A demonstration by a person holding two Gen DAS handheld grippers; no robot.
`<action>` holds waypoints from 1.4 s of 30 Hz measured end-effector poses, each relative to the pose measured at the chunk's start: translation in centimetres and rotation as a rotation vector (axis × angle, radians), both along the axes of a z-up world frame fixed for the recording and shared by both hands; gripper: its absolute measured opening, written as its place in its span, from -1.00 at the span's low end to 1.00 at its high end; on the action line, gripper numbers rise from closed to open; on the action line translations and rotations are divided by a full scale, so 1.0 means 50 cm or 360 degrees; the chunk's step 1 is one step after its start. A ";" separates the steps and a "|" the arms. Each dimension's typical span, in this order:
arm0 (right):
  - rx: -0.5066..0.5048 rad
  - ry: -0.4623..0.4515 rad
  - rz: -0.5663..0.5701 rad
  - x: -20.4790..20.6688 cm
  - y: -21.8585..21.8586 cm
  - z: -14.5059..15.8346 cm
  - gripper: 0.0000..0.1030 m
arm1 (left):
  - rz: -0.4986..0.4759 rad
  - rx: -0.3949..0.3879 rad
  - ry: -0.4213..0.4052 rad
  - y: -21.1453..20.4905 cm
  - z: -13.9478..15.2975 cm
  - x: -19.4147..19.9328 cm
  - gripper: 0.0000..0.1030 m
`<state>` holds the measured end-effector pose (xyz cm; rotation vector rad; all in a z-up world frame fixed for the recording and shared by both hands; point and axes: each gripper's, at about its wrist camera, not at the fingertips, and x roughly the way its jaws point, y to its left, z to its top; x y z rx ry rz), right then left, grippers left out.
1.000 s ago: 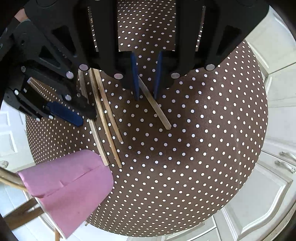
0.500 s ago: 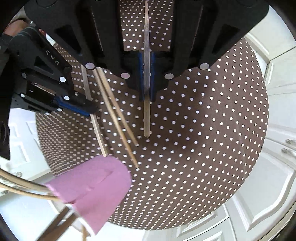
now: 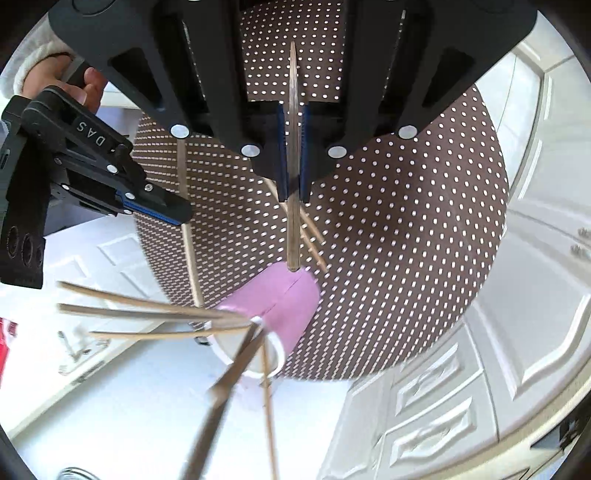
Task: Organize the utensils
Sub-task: 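Lift both chopsticks upright and lower them toward the pink cup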
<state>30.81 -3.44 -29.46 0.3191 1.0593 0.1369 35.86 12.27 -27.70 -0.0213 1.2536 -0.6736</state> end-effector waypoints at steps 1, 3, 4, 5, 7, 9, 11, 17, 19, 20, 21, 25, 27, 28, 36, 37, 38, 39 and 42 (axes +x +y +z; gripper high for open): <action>0.0005 -0.0026 -0.0004 -0.007 0.005 0.012 -0.90 | -0.0009 -0.0012 -0.0012 -0.013 0.014 -0.013 -0.88; 0.0013 -0.0064 -0.0009 -0.015 0.015 0.022 -0.90 | -0.0042 -0.0045 -0.0050 -0.016 0.039 -0.019 -0.88; 0.0020 -0.0076 -0.0009 -0.015 0.015 0.029 -0.90 | -0.0051 -0.0055 -0.0061 -0.021 0.046 -0.023 -0.88; 0.0024 -0.0091 -0.0012 -0.018 0.023 0.031 -0.90 | -0.0064 -0.0068 -0.0077 -0.020 0.059 -0.030 -0.88; 0.0034 -0.0116 -0.0010 -0.026 0.031 0.041 -0.90 | -0.0082 -0.0096 -0.0095 -0.021 0.075 -0.037 -0.88; 0.0043 -0.0132 0.0001 -0.032 0.043 0.046 -0.90 | -0.0091 -0.0131 -0.0121 -0.020 0.090 -0.043 -0.88; 0.0062 -0.0138 0.0017 -0.034 0.057 0.049 -0.90 | -0.0094 -0.0170 -0.0138 -0.019 0.096 -0.042 -0.88; 0.0097 -0.0142 0.0055 -0.040 0.088 0.049 -0.90 | -0.0109 -0.0295 -0.0136 -0.011 0.132 -0.051 -0.88; 0.0107 -0.0143 0.0048 -0.040 0.089 0.048 -0.90 | -0.0107 -0.0307 -0.0147 -0.008 0.136 -0.054 -0.88; 0.0119 -0.0143 0.0044 -0.042 0.088 0.046 -0.90 | -0.0109 -0.0308 -0.0149 -0.007 0.137 -0.054 -0.88; 0.0136 -0.0144 0.0039 -0.042 0.085 0.046 -0.90 | -0.0106 -0.0315 -0.0146 -0.005 0.135 -0.053 -0.88; 0.0199 -0.0154 0.0028 -0.041 0.071 0.056 -0.90 | -0.0085 -0.0359 -0.0139 0.001 0.141 -0.049 -0.88; 0.0194 -0.0165 0.0029 -0.040 0.067 0.063 -0.90 | -0.0086 -0.0369 -0.0150 -0.003 0.149 -0.049 -0.88; 0.0195 -0.0171 0.0031 -0.038 0.065 0.068 -0.90 | -0.0087 -0.0369 -0.0161 -0.005 0.153 -0.048 -0.88; 0.0017 -0.0331 -0.0024 -0.033 0.038 0.145 -0.90 | -0.0092 -0.0370 -0.0319 -0.029 0.214 -0.037 -0.88; -0.0013 -0.0375 -0.0045 -0.030 0.031 0.165 -0.90 | -0.0086 -0.0373 -0.0338 -0.031 0.223 -0.033 -0.88; -0.0023 -0.0404 -0.0059 -0.028 0.025 0.175 -0.90 | -0.0077 -0.0374 -0.0359 -0.033 0.233 -0.029 -0.88; -0.0038 -0.0442 -0.0079 -0.024 0.017 0.191 -0.90 | -0.0063 -0.0375 -0.0388 -0.035 0.245 -0.023 -0.88; -0.0090 -0.0533 -0.0128 -0.011 -0.003 0.228 -0.90 | -0.0025 -0.0390 -0.0439 -0.041 0.272 -0.005 -0.88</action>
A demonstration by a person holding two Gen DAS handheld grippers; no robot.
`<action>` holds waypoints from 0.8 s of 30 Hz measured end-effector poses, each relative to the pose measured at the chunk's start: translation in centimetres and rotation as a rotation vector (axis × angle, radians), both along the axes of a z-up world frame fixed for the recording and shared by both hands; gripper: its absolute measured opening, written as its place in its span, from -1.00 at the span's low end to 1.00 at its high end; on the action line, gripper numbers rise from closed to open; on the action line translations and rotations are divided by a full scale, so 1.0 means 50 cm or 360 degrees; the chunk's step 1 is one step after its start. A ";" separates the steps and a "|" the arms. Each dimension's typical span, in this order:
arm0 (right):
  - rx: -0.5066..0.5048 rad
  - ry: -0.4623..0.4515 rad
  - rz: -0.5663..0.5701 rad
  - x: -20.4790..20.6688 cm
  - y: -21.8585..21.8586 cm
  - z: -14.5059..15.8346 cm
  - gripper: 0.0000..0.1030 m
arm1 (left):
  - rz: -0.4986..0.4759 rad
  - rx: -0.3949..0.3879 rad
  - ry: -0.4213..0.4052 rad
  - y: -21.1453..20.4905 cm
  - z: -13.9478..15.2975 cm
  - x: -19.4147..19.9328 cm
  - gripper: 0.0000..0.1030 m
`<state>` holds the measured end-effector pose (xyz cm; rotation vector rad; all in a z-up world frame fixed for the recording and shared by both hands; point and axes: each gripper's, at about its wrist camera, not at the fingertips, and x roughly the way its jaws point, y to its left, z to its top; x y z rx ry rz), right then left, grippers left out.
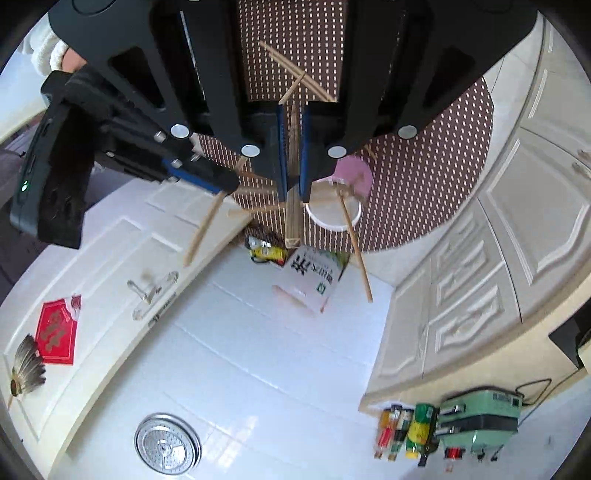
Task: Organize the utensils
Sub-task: 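Lift both chopsticks upright and lower them toward the pink cup, then lower the left gripper's chopstick into the pink cup while the right gripper drops its chopstick in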
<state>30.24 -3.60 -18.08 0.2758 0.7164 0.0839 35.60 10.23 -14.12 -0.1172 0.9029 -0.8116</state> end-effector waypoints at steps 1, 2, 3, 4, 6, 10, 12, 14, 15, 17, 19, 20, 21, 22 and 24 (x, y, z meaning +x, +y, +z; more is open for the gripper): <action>-0.0013 -0.0028 -0.0019 0.005 -0.008 0.010 -0.90 | 0.0012 -0.0001 -0.0015 -0.001 0.007 0.005 -0.88; -0.0024 -0.0046 -0.0037 0.011 -0.014 0.018 -0.90 | 0.0027 0.0000 -0.0035 -0.003 0.015 0.010 -0.88; -0.0039 -0.0073 -0.0059 0.018 -0.021 0.027 -0.90 | 0.0040 0.0002 -0.0052 -0.005 0.021 0.014 -0.88; -0.0049 -0.0095 -0.0072 0.023 -0.028 0.034 -0.90 | 0.0058 0.0001 -0.0071 -0.007 0.030 0.019 -0.88; -0.0068 -0.0130 -0.0096 0.036 -0.039 0.044 -0.90 | 0.0086 -0.0002 -0.0112 -0.012 0.046 0.029 -0.88; -0.0089 -0.0189 -0.0119 0.062 -0.064 0.054 -0.90 | 0.0145 0.0016 -0.0162 -0.024 0.061 0.048 -0.88; -0.0095 -0.0206 -0.0118 0.075 -0.070 0.054 -0.90 | 0.0165 0.0030 -0.0178 -0.031 0.062 0.056 -0.88; -0.0103 -0.0213 -0.0107 0.093 -0.078 0.052 -0.90 | 0.0187 0.0035 -0.0174 -0.037 0.059 0.069 -0.88; -0.0107 -0.0221 -0.0103 0.103 -0.081 0.050 -0.90 | 0.0200 0.0036 -0.0174 -0.040 0.058 0.075 -0.88; -0.0111 -0.0226 -0.0095 0.119 -0.085 0.049 -0.90 | 0.0221 0.0049 -0.0177 -0.044 0.054 0.084 -0.88; -0.0116 -0.0235 -0.0083 0.133 -0.089 0.047 -0.90 | 0.0239 0.0065 -0.0178 -0.050 0.051 0.094 -0.88; -0.0112 -0.0233 -0.0074 0.138 -0.090 0.046 -0.90 | 0.0257 0.0054 -0.0175 -0.049 0.053 0.099 -0.88; -0.0116 -0.0232 -0.0070 0.145 -0.092 0.043 -0.90 | 0.0258 0.0011 -0.0162 -0.046 0.058 0.103 -0.88; -0.0129 -0.0236 -0.0062 0.149 -0.093 0.041 -0.90 | 0.0256 -0.0011 -0.0156 -0.048 0.063 0.106 -0.88; -0.0152 -0.0229 -0.0043 0.158 -0.094 0.034 -0.90 | 0.0273 0.0031 -0.0211 -0.057 0.067 0.111 -0.88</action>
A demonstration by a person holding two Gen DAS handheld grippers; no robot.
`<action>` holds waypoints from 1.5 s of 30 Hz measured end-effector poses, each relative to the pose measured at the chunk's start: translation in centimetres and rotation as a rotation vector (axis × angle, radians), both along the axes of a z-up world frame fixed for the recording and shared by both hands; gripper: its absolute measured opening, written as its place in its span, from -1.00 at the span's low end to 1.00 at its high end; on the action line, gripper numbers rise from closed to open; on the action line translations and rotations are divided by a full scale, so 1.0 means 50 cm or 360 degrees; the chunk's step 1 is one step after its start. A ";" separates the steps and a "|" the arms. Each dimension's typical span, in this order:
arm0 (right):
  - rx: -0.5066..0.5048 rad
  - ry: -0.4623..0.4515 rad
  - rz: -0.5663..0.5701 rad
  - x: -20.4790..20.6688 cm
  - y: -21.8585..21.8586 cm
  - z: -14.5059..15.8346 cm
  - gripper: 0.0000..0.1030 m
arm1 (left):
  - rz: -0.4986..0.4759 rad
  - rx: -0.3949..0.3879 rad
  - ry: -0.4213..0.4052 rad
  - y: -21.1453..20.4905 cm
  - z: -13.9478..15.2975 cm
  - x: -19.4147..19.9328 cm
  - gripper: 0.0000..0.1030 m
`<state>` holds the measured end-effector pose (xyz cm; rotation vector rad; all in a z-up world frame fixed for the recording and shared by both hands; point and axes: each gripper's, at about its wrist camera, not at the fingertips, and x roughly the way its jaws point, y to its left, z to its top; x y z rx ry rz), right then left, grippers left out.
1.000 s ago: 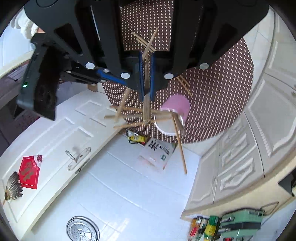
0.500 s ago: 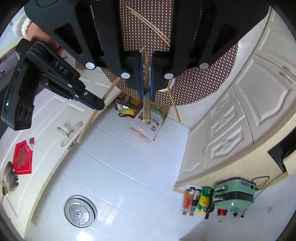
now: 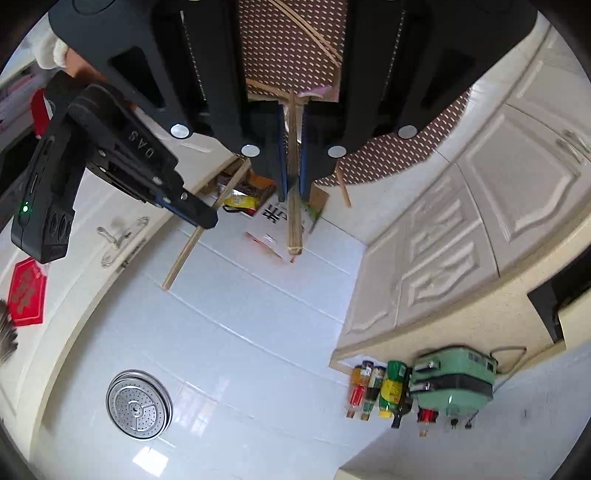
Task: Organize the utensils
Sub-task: 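Lower the left gripper's chopstick into the pink cup while the right gripper drops its chopstick in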
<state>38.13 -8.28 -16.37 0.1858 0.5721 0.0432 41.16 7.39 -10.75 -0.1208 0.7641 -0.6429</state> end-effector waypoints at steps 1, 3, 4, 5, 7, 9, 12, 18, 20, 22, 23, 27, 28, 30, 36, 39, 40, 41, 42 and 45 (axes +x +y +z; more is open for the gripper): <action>-0.0010 0.0008 0.0009 0.005 0.001 -0.005 -0.90 | 0.0005 0.0031 -0.0025 -0.005 -0.002 0.002 -0.88; -0.0028 0.0017 0.0028 0.009 0.003 -0.014 -0.90 | 0.0013 0.0066 -0.0011 -0.012 -0.017 0.008 -0.88; -0.0031 0.0026 0.0035 0.010 0.003 -0.019 -0.90 | 0.0014 0.0066 0.0000 -0.013 -0.021 0.010 -0.88; -0.0034 0.0034 0.0039 0.010 0.003 -0.024 -0.90 | 0.0016 0.0065 0.0012 -0.015 -0.028 0.012 -0.88; -0.0034 0.0049 0.0048 0.010 0.002 -0.032 -0.90 | 0.0020 0.0067 0.0014 -0.017 -0.034 0.011 -0.88; -0.0033 0.0064 0.0050 0.013 0.001 -0.037 -0.90 | -0.0006 0.0067 0.0009 -0.024 -0.033 0.009 -0.88; -0.0034 0.0090 0.0058 0.012 -0.001 -0.044 -0.90 | -0.0036 0.0098 -0.0046 -0.037 -0.032 -0.001 -0.88; -0.0038 0.0146 0.0066 -0.001 0.001 -0.057 -0.90 | -0.0094 0.0149 0.0060 -0.049 -0.077 -0.011 -0.88; -0.0038 0.0162 0.0061 -0.006 0.001 -0.062 -0.90 | -0.0109 0.0158 0.0084 -0.049 -0.088 -0.014 -0.87; -0.0033 0.0181 0.0057 -0.011 0.002 -0.065 -0.90 | -0.0122 0.0162 0.0099 -0.047 -0.094 -0.020 -0.86; -0.0031 0.0194 0.0054 -0.015 0.002 -0.068 -0.90 | -0.0134 0.0159 0.0116 -0.046 -0.099 -0.024 -0.84; -0.0020 0.0236 0.0045 -0.028 0.007 -0.078 -0.90 | -0.0153 0.0179 0.0147 -0.045 -0.112 -0.040 -0.83; -0.0018 0.0243 0.0041 -0.032 0.008 -0.079 -0.90 | -0.0157 0.0186 0.0151 -0.046 -0.115 -0.043 -0.83; -0.0018 0.0247 0.0031 -0.039 0.014 -0.080 -0.89 | -0.0177 0.0206 0.0172 -0.046 -0.124 -0.051 -0.82; -0.0013 0.0316 -0.0005 -0.056 0.026 -0.105 -0.87 | -0.0223 0.0288 0.0245 -0.049 -0.156 -0.072 -0.81; 0.0009 0.0351 -0.0029 -0.064 0.029 -0.117 -0.87 | -0.0236 0.0308 0.0271 -0.045 -0.163 -0.082 -0.81; 0.0008 0.0352 -0.0041 -0.069 0.031 -0.117 -0.87 | -0.0244 0.0322 0.0285 -0.045 -0.164 -0.084 -0.81; 0.0011 0.0350 -0.0044 -0.074 0.031 -0.117 -0.86 | -0.0249 0.0328 0.0301 -0.043 -0.164 -0.085 -0.70; 0.0018 0.0348 -0.0044 -0.078 0.033 -0.116 -0.86 | -0.0251 0.0326 0.0314 -0.040 -0.164 -0.087 -0.57; 0.0024 0.0343 -0.0046 -0.089 0.039 -0.112 -0.84 | -0.0208 0.0275 0.0254 -0.025 -0.148 -0.097 0.33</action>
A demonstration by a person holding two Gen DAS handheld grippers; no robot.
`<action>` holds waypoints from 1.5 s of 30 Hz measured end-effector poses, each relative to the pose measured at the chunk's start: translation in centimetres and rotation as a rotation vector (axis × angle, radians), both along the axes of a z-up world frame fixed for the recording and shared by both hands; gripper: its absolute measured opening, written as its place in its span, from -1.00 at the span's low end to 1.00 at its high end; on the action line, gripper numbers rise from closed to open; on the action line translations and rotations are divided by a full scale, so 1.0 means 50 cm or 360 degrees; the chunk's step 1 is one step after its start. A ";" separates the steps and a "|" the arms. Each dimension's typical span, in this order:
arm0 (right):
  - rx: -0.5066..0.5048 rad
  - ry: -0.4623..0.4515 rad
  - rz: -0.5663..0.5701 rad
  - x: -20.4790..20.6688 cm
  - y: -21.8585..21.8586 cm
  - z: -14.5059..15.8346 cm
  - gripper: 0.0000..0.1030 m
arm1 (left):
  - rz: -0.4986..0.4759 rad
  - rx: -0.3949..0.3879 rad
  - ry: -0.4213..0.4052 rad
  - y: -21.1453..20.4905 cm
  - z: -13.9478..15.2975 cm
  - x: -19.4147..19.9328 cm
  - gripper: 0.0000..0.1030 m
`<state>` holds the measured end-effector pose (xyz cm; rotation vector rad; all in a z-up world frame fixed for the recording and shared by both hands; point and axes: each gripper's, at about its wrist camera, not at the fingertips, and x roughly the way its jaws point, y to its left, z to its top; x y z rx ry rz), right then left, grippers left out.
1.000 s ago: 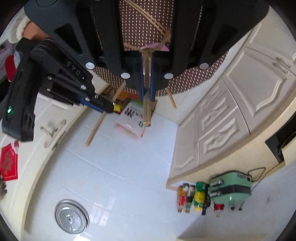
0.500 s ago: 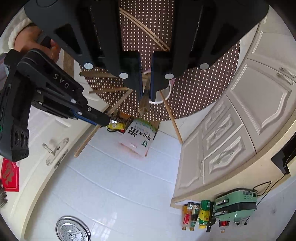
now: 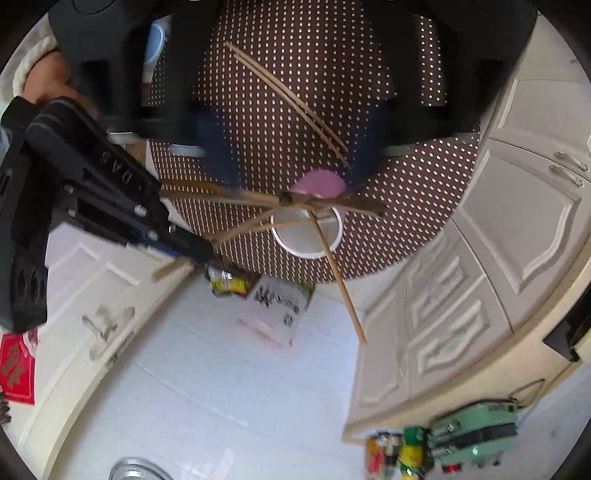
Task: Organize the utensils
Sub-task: 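Lower the left gripper's chopstick into the pink cup while the right gripper drops its chopstick in, then open both grippers and move them back over the remaining chopsticks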
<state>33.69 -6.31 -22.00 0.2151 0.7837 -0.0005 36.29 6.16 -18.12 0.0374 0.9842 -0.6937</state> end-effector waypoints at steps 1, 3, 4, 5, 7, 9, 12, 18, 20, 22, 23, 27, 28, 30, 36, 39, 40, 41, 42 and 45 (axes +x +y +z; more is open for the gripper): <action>0.0001 -0.0003 -0.0003 -0.003 0.000 0.001 -0.84 | -0.0012 -0.0012 -0.0003 0.000 0.005 -0.003 0.33; 0.0010 -0.0011 -0.0017 -0.010 0.002 0.006 -0.84 | -0.0028 0.0011 -0.0005 -0.001 0.009 -0.008 0.33; 0.0012 -0.0018 -0.0022 -0.014 0.003 0.008 -0.84 | -0.0023 0.0020 -0.0016 0.000 0.010 -0.010 0.33; 0.0014 -0.0022 -0.0027 -0.018 0.004 0.010 -0.84 | -0.0021 0.0018 -0.0024 0.003 0.012 -0.012 0.33; 0.0021 -0.0038 -0.0041 -0.029 0.006 0.017 -0.84 | -0.0015 0.0008 -0.0023 0.009 0.014 -0.016 0.33; 0.0027 -0.0050 -0.0056 -0.039 0.006 0.023 -0.84 | -0.0003 0.0014 -0.0031 0.017 0.015 -0.021 0.33; 0.0038 -0.0073 -0.0074 -0.056 0.009 0.033 -0.83 | 0.0021 0.0022 -0.0036 0.030 0.015 -0.027 0.33; 0.0034 -0.0130 -0.0125 -0.108 0.014 0.053 -0.71 | 0.0127 -0.0010 -0.0052 0.077 0.013 -0.036 0.33; 0.0006 -0.0151 -0.0153 -0.135 0.017 0.059 -0.62 | 0.0205 -0.0039 -0.0028 0.103 0.004 -0.035 0.33; -0.0005 -0.0154 -0.0172 -0.155 0.015 0.057 -0.60 | 0.0278 -0.0051 0.0021 0.125 -0.012 -0.031 0.33; -0.0009 -0.0149 -0.0179 -0.162 0.014 0.055 -0.60 | 0.0306 -0.0052 0.0044 0.133 -0.020 -0.029 0.33; -0.0007 -0.0089 -0.0205 -0.187 0.010 0.027 -0.59 | 0.0371 -0.0043 0.0115 0.150 -0.054 -0.029 0.33; -0.0006 -0.0064 -0.0206 -0.191 0.011 0.016 -0.59 | 0.0373 -0.0040 0.0122 0.150 -0.059 -0.031 0.33; 0.0003 -0.0023 -0.0200 -0.196 0.015 -0.003 -0.59 | 0.0377 -0.0012 0.0139 0.146 -0.076 -0.038 0.33; 0.0019 0.0117 -0.0133 -0.190 0.040 -0.068 -0.59 | 0.0360 0.0032 0.0241 0.128 -0.128 -0.053 0.33; 0.0044 0.0197 -0.0080 -0.181 0.053 -0.106 -0.59 | 0.0363 0.0058 0.0293 0.121 -0.154 -0.059 0.33; 0.0060 0.0236 -0.0057 -0.174 0.058 -0.124 -0.60 | 0.0363 0.0067 0.0307 0.119 -0.163 -0.060 0.33; 0.0071 0.0262 -0.0038 -0.171 0.060 -0.138 -0.60 | 0.0362 0.0080 0.0329 0.117 -0.175 -0.061 0.33; 0.0086 0.0295 -0.0018 -0.165 0.063 -0.154 -0.60 | 0.0361 0.0091 0.0347 0.113 -0.185 -0.062 0.33; 0.0138 0.0390 0.0033 -0.146 0.068 -0.199 -0.60 | 0.0355 0.0120 0.0418 0.104 -0.217 -0.064 0.33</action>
